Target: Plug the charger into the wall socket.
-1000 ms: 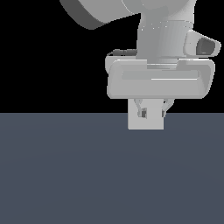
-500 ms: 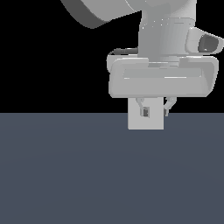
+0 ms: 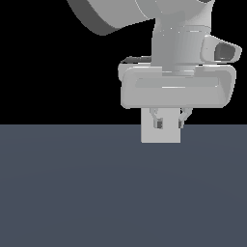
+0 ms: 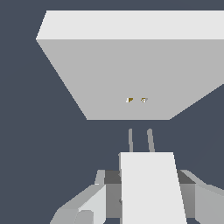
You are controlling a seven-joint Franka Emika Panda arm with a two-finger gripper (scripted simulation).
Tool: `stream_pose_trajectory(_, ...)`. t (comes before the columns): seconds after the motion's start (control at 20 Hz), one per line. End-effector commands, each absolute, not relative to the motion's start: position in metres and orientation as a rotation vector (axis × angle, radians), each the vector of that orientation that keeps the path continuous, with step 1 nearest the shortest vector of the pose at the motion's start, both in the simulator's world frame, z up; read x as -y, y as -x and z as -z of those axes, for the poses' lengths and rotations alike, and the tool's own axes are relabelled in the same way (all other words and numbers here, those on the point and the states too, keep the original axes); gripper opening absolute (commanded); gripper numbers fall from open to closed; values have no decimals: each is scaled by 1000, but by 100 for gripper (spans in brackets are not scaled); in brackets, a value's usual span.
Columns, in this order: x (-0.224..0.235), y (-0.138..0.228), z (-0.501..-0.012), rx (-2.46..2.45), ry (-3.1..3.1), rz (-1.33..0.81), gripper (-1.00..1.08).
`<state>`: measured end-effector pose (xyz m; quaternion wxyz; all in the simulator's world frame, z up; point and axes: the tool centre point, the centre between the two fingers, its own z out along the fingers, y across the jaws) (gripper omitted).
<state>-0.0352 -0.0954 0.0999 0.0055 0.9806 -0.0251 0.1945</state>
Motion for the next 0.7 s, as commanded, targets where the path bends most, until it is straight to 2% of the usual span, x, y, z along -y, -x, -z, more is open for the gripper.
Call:
stream_pose_trajectory(0.0,96,27,-100,78,-3069,-609,-100)
stream_pose_trajectory(0.35,97,2,-100,77,-3068,-609,-100)
stream_pose_trajectory(0.65,97,-5,-100,78,-3070,-609,-100)
